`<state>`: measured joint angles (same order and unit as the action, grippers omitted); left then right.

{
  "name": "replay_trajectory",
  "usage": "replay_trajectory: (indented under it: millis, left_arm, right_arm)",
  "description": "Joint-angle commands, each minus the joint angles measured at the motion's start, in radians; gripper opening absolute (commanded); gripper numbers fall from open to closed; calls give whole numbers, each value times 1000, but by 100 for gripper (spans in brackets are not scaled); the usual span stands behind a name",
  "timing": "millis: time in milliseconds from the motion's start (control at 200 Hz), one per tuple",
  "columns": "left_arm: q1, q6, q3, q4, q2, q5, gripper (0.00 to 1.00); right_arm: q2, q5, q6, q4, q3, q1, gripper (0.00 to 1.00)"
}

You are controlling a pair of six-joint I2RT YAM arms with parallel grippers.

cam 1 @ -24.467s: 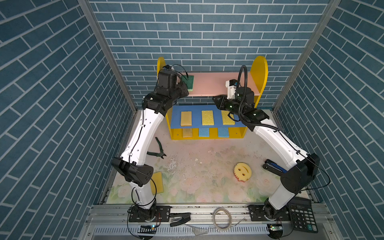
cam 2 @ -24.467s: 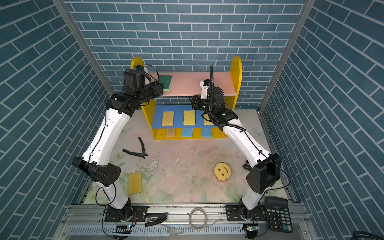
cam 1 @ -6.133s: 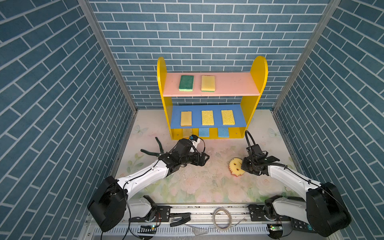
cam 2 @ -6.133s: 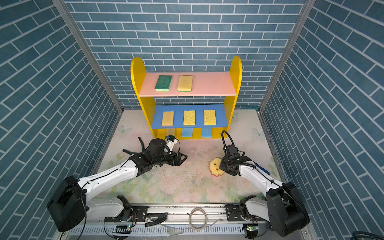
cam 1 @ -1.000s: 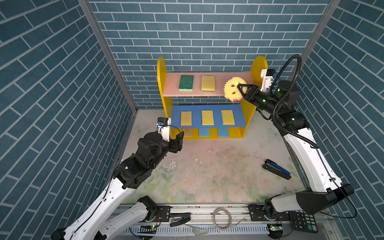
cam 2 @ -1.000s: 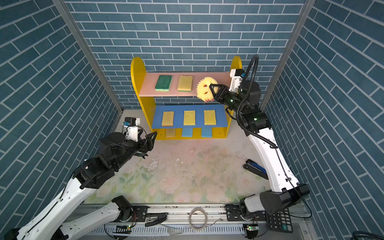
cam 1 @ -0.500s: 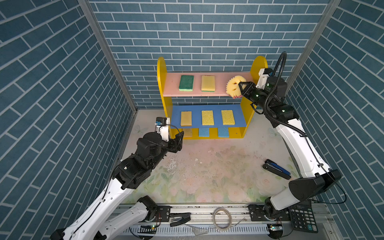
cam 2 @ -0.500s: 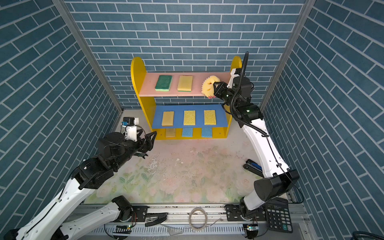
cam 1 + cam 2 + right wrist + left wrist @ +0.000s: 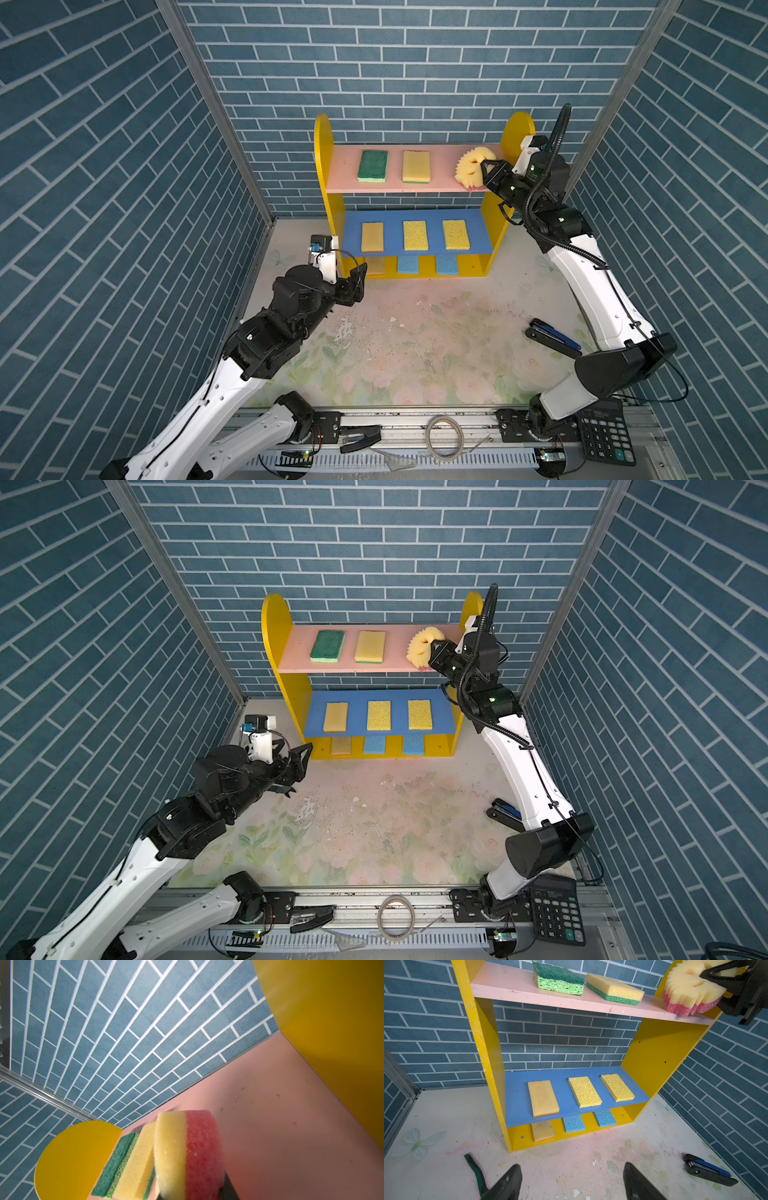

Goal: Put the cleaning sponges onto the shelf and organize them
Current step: 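Raise the smiley sponge with the right gripper up to the pink shelf, then lower the smiley sponge onto the pink shelf beside the yellow sponge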

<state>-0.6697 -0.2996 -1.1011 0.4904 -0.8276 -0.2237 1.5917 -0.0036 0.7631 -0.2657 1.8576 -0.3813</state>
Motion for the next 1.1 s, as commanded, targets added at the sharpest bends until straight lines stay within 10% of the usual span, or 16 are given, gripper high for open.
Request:
replay_trajectory:
  millis: [0,210,820,875,1095]
  left_arm:
    - [5,-2,-11,15,13,-12,78]
    - [7,5,-11,19,22,-23,78]
    - [7,4,-9,19,25,-29,79]
    - [7,3,-9,17,24,-29,79]
    - [7,5,-9,19,24,-29,79]
  right_arm:
    - [26,33,21,4,14,1,24]
    - [20,47,30,10,2,2,51]
    - [9,93,47,8,-4,-8,77]
    - [17,90,44,-3,12,-12,98]
    - [62,85,15,-53,87,-36,99]
